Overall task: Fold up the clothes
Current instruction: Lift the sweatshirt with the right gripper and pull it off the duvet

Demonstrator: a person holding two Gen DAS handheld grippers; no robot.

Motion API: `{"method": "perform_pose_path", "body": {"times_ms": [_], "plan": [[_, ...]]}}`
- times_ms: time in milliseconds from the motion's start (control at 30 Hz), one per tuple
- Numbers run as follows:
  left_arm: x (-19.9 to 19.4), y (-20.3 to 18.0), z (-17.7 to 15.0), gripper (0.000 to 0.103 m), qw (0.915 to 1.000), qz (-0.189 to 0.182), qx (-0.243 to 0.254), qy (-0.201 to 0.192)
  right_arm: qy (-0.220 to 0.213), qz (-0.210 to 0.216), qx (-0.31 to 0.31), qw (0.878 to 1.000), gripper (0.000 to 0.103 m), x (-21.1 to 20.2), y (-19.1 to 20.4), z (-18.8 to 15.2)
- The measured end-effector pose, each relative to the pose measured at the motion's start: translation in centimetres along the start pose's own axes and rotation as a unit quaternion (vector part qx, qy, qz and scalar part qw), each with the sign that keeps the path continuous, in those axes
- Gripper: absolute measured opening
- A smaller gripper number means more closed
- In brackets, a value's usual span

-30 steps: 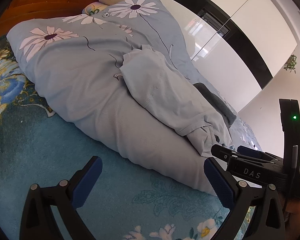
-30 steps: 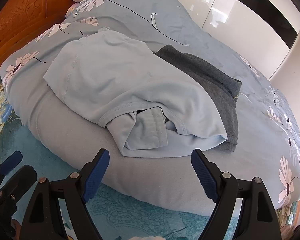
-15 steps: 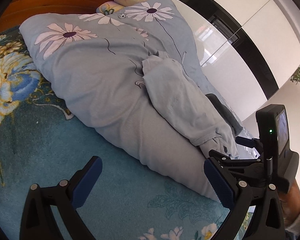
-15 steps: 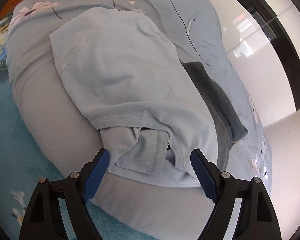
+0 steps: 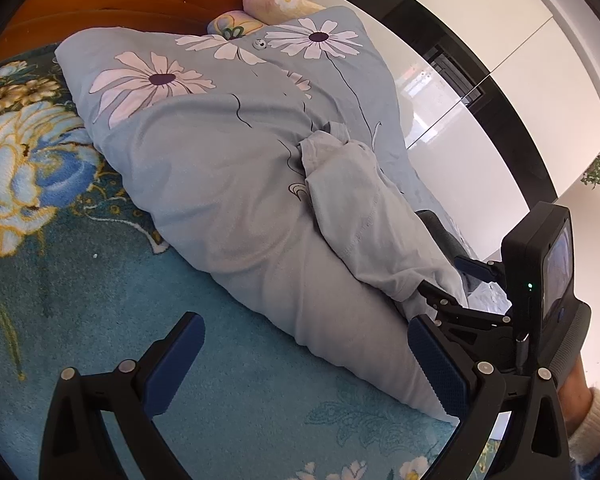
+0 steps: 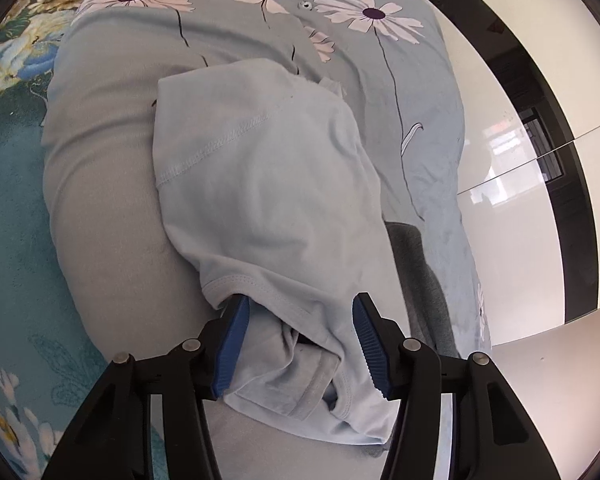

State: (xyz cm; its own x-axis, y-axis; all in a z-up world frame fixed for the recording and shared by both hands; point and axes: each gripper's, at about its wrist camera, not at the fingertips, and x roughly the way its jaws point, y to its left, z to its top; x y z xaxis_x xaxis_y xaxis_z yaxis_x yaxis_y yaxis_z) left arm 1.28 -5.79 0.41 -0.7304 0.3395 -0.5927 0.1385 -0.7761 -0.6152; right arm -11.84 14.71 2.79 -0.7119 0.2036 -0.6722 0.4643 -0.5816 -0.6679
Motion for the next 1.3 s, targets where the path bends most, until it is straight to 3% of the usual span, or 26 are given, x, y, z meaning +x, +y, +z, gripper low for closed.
{"method": "perform_pose_path", "body": {"times_ms": [133, 233, 433, 567, 767, 867, 1200, 1300], "plan": [[0.0, -0.1, -0.1, 0.103, 1.0, 0.005, -0.001, 0.009, 0.024, 0.025, 0.039, 0.999, 0.055, 1.4, -1.1, 0.6], [-0.1, 0.1, -0.2, 0.103, 0.9997, 0.016, -0.004, 0.017, 0.035, 0.032, 0.041, 0.998, 0.04, 2.1, -0.8, 0.4], [-0.3, 0.4, -0.3, 0.103, 0.9986, 0.039, -0.011, 0.034, 0.008, 0.044, 0.159, 0.986, 0.008, 0.1, -5.7, 2.2], [-1.5, 0.3, -0.9, 0.103, 0.9976, 0.058, -0.011, 0.035, -0.036, 0.071, 0.229, 0.97, 0.005, -3.1, -10.6, 3.9], [-7.3, -1.4, -2.9, 0.102, 0.9959, 0.09, 0.009, 0.0, -0.15, 0.101, 0.27, 0.946, 0.002, -14.4, -15.4, 5.9], [-11.2, -3.3, -3.6, 0.102, 0.995, 0.097, 0.024, -0.006, -0.201, 0.114, 0.275, 0.933, 0.002, -20.5, -16.6, 5.3], [-23.9, -9.2, -6.3, 0.102, 0.991, 0.097, 0.056, -0.074, -0.325, 0.156, 0.276, 0.891, 0.002, -38.2, -19.6, -2.0], [-27.2, -11.5, -6.5, 0.102, 0.9875, 0.096, 0.077, -0.098, -0.37, 0.175, 0.274, 0.87, 0.002, -43.2, -20.2, -4.6]]}}
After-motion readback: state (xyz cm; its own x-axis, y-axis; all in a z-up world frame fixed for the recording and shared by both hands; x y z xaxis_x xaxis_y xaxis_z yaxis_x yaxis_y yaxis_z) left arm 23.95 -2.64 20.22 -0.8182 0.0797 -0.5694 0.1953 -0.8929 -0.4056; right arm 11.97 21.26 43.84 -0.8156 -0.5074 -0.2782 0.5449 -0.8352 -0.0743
